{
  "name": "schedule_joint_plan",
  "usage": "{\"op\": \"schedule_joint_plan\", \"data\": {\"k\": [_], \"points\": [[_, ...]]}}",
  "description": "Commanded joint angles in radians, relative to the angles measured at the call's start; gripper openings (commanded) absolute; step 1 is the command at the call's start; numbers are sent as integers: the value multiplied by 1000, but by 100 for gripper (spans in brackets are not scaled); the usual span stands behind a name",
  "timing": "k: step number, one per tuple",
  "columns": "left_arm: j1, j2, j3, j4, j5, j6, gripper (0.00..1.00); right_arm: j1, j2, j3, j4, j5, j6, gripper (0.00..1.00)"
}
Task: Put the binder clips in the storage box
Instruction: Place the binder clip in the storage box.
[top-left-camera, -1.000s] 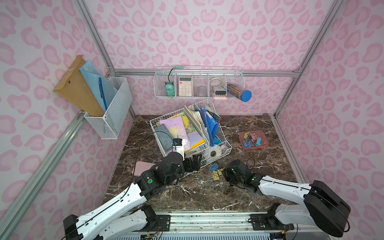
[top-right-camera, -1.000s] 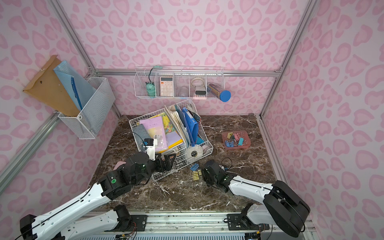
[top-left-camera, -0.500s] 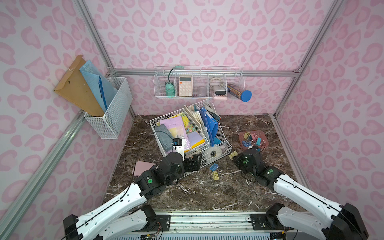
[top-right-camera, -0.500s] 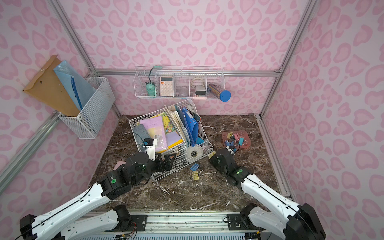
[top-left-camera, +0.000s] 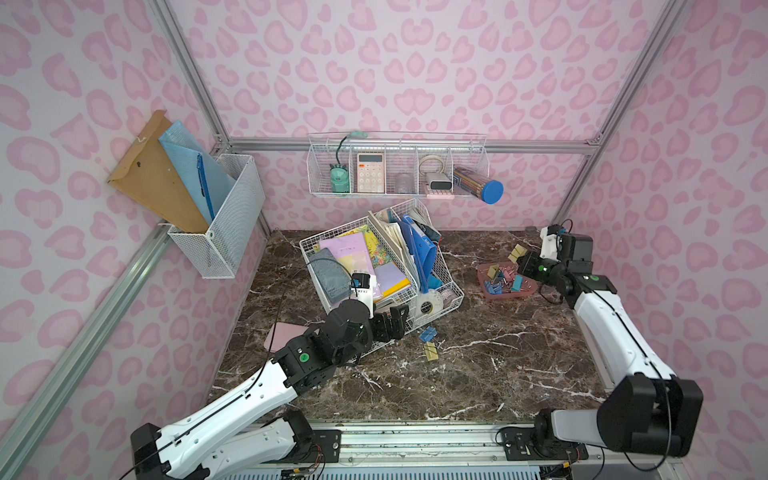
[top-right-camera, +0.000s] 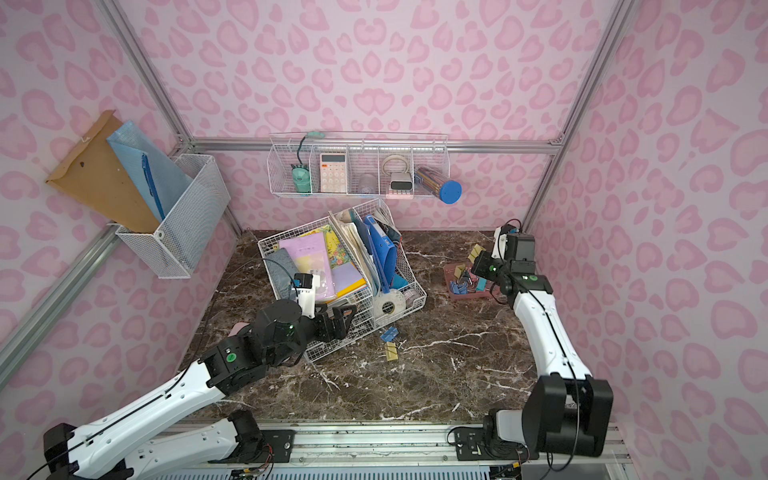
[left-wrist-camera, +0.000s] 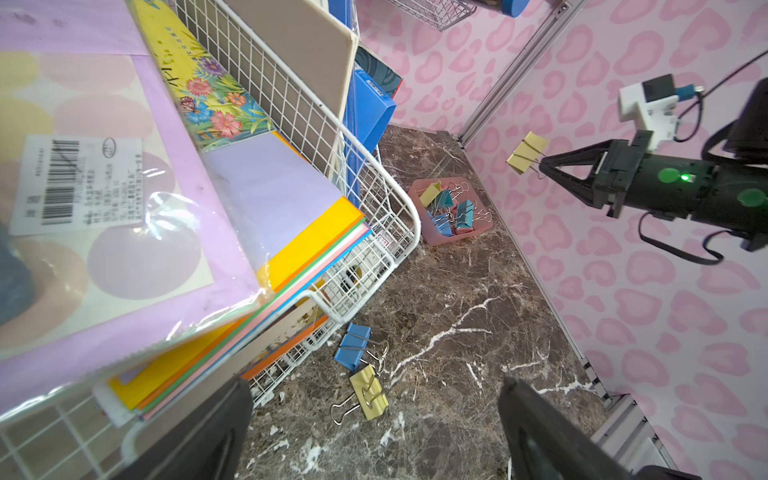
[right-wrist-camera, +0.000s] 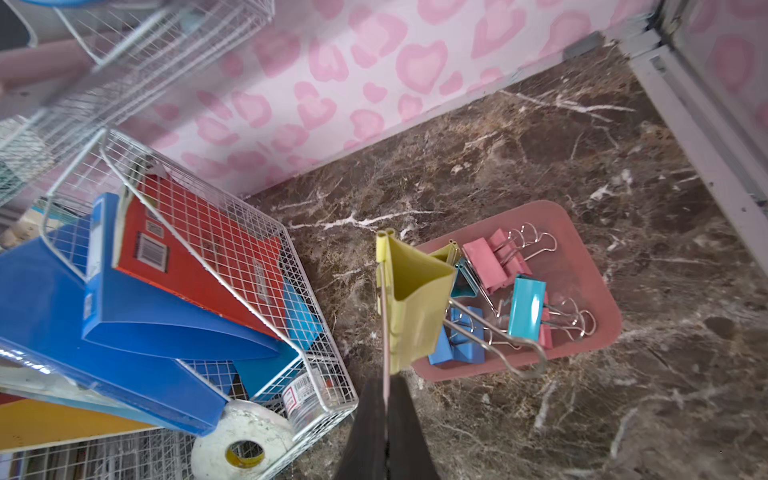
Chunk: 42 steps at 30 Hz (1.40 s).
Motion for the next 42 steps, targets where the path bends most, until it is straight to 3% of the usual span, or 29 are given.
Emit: {"op": "schedule_joint_plan", "data": {"k": [1, 8, 25, 37, 40, 42], "points": [[0, -5, 5, 13, 8, 2, 97, -5, 133, 105, -142, -80, -143, 0], [0, -13, -3, 8, 1, -4, 97, 32, 391, 320, -295, 44, -243, 0], [0, -9, 8, 4, 3, 4, 97, 94, 587, 397, -323, 139, -248, 0], [0, -12, 10, 5, 18, 2, 98, 117, 486, 390, -309, 248, -187, 29], [0, 4, 25, 0, 70, 48, 97, 116, 446, 376, -294, 253, -178, 39], [-5, 44, 46, -8, 129, 94, 93, 114, 417, 374, -290, 265, -166, 40]]}}
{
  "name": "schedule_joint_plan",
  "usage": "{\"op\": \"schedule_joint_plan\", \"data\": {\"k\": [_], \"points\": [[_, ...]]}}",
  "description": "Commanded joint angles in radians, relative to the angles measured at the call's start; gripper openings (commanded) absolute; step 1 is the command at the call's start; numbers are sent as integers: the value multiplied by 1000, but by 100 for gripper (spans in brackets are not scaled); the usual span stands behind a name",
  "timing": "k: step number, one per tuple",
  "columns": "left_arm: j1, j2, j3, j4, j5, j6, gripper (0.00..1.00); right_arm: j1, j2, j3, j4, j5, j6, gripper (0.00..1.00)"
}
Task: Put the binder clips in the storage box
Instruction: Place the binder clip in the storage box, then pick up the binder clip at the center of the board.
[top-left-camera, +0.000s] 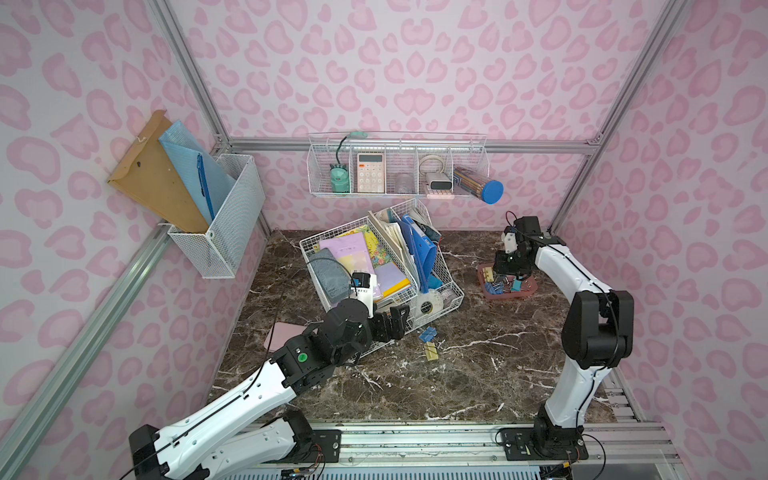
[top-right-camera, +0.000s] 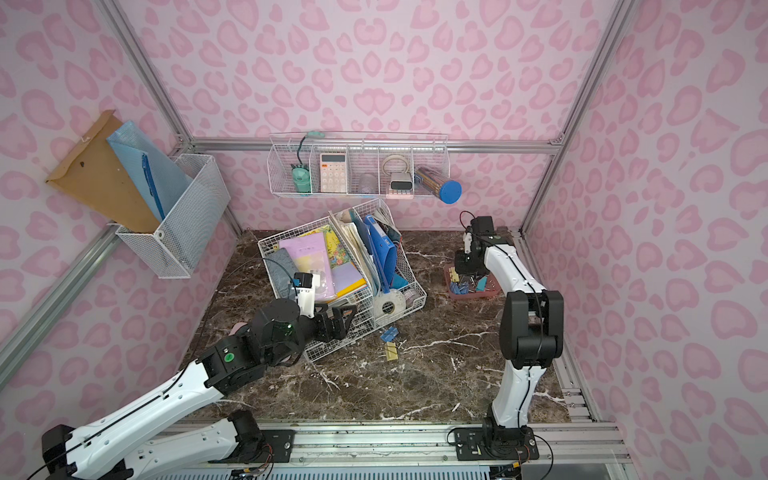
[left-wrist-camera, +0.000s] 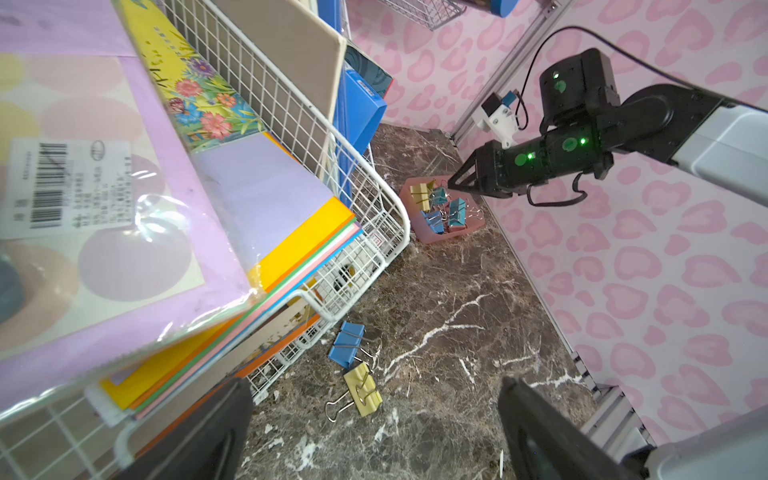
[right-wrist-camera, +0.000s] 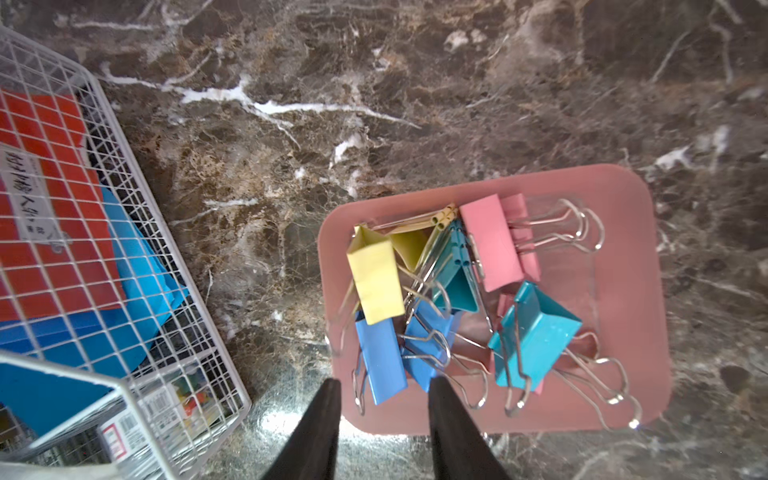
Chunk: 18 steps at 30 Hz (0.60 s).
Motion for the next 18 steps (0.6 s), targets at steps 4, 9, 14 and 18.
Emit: {"op": "schedule_joint_plan", "data": {"k": [4, 9, 14, 18], "points": [[-57, 155, 107, -107, 87, 80, 88, -1, -153, -56, 82, 59, 99, 40], [-112, 333, 215, -364, 63, 12, 57, 9, -368, -247, 217, 54, 236, 41], [-115, 482, 243, -441, 95, -56, 48, 10, -562, -445, 316, 62, 337, 42], [-109, 619, 330, -497, 105, -119, 46, 11, -633, -508, 331, 56, 358, 42]]}}
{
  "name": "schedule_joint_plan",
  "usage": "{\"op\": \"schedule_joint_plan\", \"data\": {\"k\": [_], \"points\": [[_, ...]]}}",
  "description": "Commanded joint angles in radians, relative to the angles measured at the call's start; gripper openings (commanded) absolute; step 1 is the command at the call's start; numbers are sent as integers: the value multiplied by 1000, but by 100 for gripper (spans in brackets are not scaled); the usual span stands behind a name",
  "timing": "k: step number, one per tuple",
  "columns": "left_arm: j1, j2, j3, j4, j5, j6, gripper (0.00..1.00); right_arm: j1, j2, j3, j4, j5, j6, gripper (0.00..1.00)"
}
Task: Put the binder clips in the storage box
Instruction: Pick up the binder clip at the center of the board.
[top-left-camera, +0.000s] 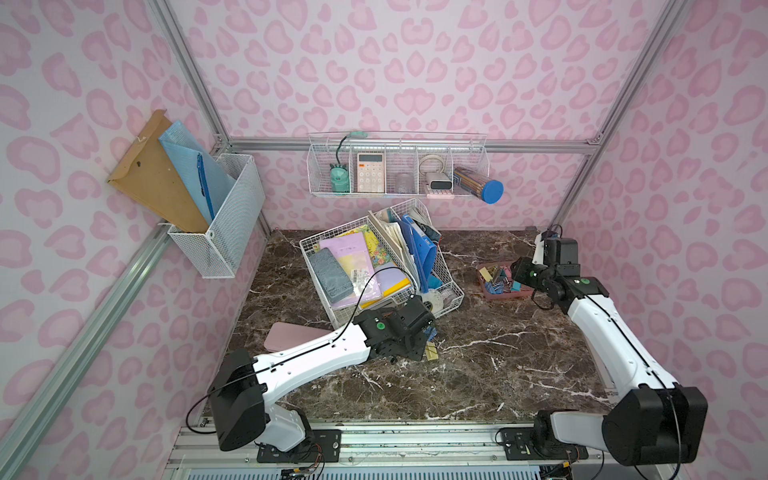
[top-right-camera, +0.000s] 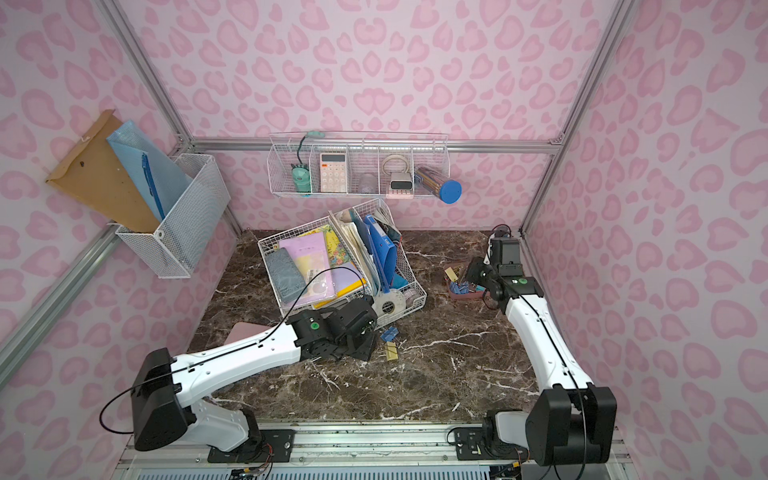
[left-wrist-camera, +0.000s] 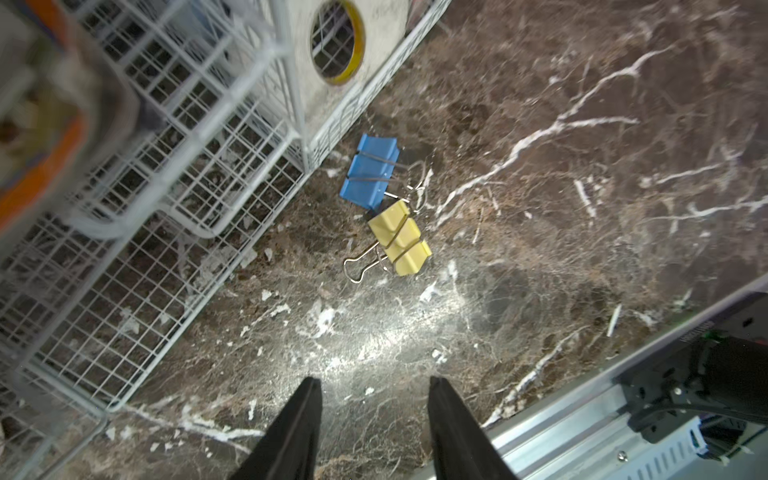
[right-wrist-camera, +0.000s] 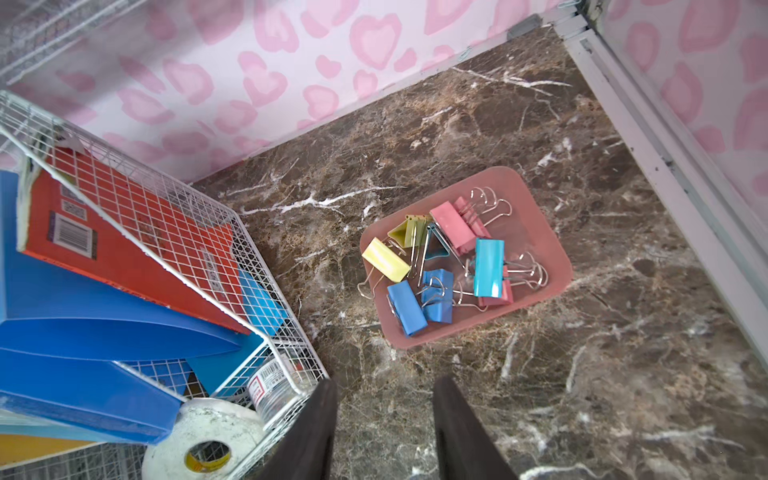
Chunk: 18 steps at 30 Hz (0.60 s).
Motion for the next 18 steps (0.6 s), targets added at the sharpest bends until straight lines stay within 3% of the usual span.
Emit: {"op": "schedule_joint_plan", "data": {"k": [1, 4, 11, 18], "points": [[16, 101, 71, -99, 32, -83, 45, 1, -36, -27, 62, -1, 45, 42], [48, 194, 130, -138, 75, -105, 45, 1, -43, -32, 56, 1, 41, 42], [72, 266, 149, -81, 112, -65, 52, 1, -52, -31, 73, 1, 47, 43], [71, 320, 142, -30, 52, -56, 55, 1, -64, -34, 81, -5, 56, 43]]}}
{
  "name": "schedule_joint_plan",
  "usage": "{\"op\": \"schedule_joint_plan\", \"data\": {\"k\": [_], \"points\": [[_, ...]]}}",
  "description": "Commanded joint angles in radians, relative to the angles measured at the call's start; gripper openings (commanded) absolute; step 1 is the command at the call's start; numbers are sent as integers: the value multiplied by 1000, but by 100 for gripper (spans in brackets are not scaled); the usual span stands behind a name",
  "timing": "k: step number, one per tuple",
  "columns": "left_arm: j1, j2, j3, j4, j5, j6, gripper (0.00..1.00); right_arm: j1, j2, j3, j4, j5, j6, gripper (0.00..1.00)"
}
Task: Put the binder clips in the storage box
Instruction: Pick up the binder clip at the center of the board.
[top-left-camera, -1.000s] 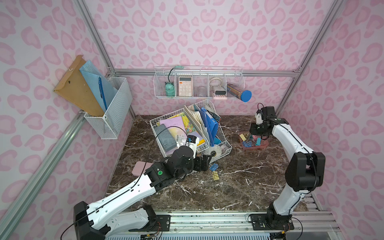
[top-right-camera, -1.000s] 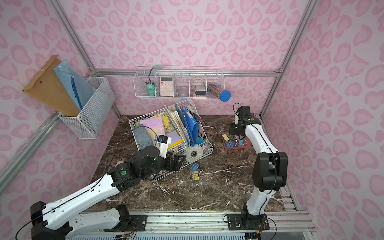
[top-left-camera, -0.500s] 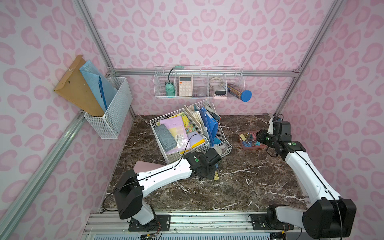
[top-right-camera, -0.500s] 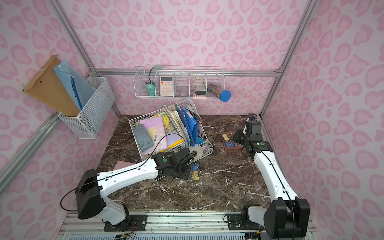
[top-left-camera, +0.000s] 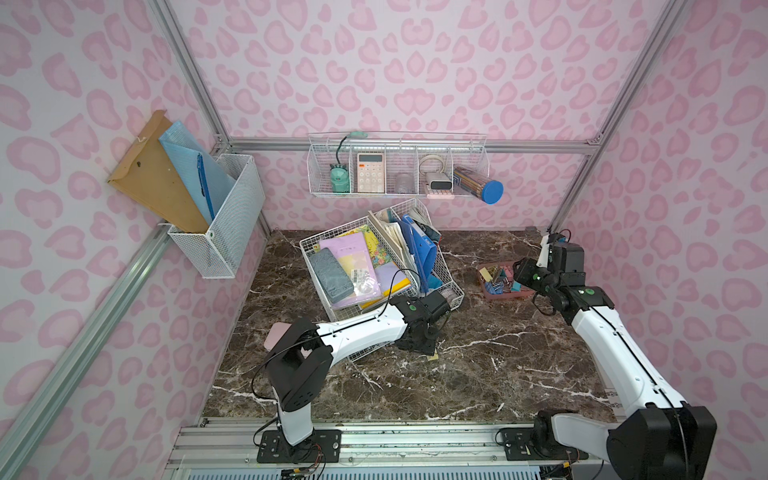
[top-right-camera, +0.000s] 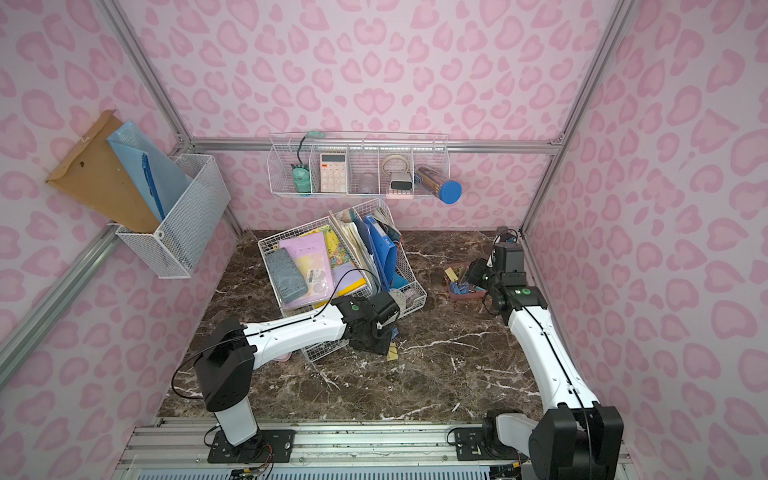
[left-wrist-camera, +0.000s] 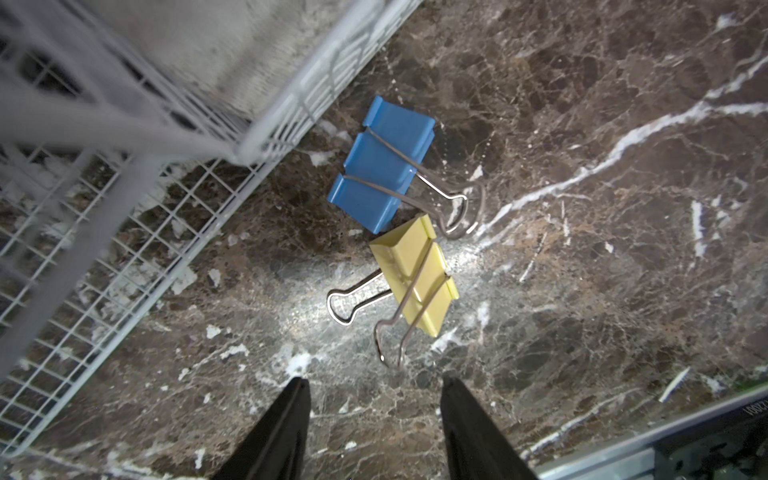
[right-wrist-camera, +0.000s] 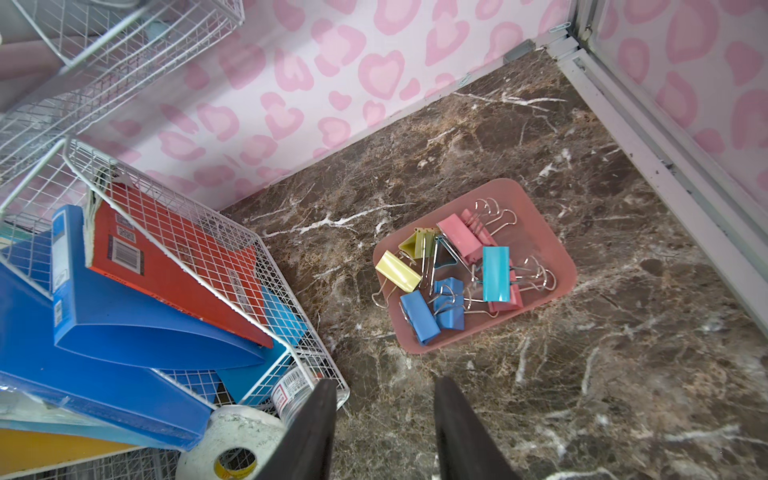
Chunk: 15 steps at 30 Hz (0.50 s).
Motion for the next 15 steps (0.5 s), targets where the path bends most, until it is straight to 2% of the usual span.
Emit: {"op": "schedule_joint_plan", "data": {"k": [1, 5, 15], "points": [[3, 27, -3, 0, -53, -23, 54, 0, -9, 2, 26, 2, 4, 43], [-1, 40, -14, 30, -80, -19, 47, 0, -17, 1, 13, 9, -2, 42], [-1, 68, -8, 69, -14, 20, 29, 0, -30, 1, 14, 15, -3, 42]]}}
